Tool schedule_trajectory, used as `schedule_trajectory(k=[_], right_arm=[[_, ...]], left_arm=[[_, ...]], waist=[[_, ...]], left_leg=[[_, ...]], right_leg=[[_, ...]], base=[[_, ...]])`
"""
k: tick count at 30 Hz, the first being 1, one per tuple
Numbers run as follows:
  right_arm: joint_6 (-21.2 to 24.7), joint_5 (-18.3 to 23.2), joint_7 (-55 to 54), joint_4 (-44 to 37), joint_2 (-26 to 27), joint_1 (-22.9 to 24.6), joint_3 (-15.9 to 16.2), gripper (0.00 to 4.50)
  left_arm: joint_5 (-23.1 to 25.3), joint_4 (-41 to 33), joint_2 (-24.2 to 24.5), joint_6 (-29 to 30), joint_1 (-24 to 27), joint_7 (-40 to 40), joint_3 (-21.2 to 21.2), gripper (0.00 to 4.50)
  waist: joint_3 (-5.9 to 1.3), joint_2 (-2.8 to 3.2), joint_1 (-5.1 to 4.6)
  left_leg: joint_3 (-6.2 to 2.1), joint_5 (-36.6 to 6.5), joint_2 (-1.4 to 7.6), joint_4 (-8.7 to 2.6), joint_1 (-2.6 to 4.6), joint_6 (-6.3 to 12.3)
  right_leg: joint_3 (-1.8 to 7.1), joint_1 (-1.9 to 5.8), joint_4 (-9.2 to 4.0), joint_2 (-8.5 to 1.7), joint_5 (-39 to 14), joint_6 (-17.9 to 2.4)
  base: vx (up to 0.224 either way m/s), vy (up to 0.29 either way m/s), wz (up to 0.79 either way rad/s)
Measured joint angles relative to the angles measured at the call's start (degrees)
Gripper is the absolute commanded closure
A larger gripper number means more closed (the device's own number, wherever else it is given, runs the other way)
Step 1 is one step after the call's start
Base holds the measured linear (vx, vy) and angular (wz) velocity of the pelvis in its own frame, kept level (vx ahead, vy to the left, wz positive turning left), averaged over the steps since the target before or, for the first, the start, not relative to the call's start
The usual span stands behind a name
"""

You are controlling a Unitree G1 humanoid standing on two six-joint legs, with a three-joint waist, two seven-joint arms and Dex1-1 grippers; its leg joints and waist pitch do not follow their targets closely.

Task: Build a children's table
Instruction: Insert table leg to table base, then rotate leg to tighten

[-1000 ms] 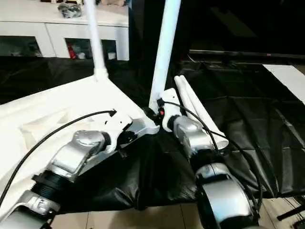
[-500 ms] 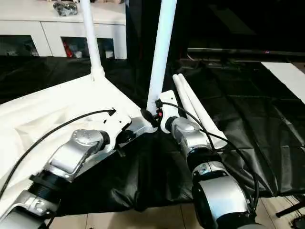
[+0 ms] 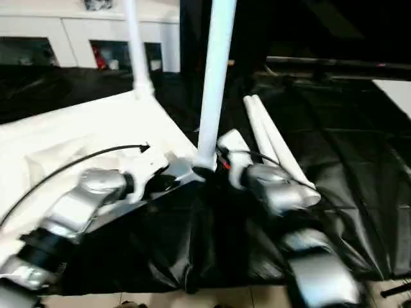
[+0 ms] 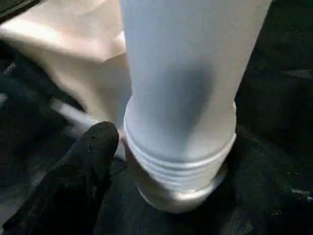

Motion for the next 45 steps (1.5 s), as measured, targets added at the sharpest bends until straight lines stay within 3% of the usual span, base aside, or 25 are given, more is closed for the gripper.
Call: schedule_trajectory(k=[6, 17, 23, 33, 40, 45], right_arm=[[0.62, -0.48, 6.59, -6.25, -3.47, 3.44, 2.15, 0.79], [1.75, -0.5, 8.83, -10.06, -3.11, 4.55, 3.15, 0.79], [2.3, -0.52, 8.67, -10.19, -2.95, 4.56, 3.17, 0.79], [2.83, -0.61, 7.94, -10.19, -2.2, 4.57, 3.08, 1.6], [3.06, -0.63, 6.29, -10.18, -1.35, 5.44, 2.6, 1.75], [3.6, -1.54, -5.29, -6.57, 3.11, 4.76, -0.59, 1.76]], left_arm=[[-1.18, 0.76, 2.75, -2.87, 0.15, -6.92, -0.62, 4.5], [-2.06, 1.38, 4.16, -5.31, 0.18, -11.54, -1.6, 4.5], [-2.06, 1.6, 4.2, -5.68, 0.19, -11.64, -1.6, 4.5], [-2.06, 1.99, 4.39, -6.38, 0.35, -12.36, -1.6, 4.5], [-2.05, 2.79, 3.75, -6.73, 0.67, -11.27, -1.37, 4.5], [-0.95, 6.49, -0.78, -5.96, -0.32, -4.24, 0.2, 4.5]], waist=[[0.07, 0.11, 0.07], [0.07, 0.12, 0.33], [0.07, 0.12, 0.34], [0.07, 0.12, 0.4], [0.07, 0.11, 0.29], [0.06, 0.09, -0.26]], left_leg=[[0.06, -0.02, 0.04, 0.19, 0.07, -0.09], [0.08, -0.01, 0.04, 0.33, 0.07, -0.09], [0.07, 0.0, 0.04, 0.38, 0.07, -0.09], [0.07, 0.0, 0.06, 0.64, 0.09, -0.1], [0.06, 0.0, 0.06, 0.72, 0.21, -0.1], [0.06, 0.0, 0.05, 0.75, 0.6, -0.11]], right_leg=[[0.1, 0.19, 0.07, 0.0, 0.03, 0.01], [0.17, 0.25, 0.32, -0.02, 0.04, 0.01], [0.17, 0.25, 0.39, -0.02, 0.04, 0.01], [0.2, 0.21, 0.78, -0.04, 0.02, 0.03], [0.25, 0.29, 0.91, -0.04, 0.02, 0.04], [0.29, 0.6, 0.89, -0.04, -0.19, 0.38]], base=[[0.0, 0.0, 0.0], [0.0, 0.0, 0.0], [0.0, 0.0, 0.0], [0.0, 0.0, 0.0], [0.0, 0.0, 0.0], [0.0, 0.0, 0.0]])
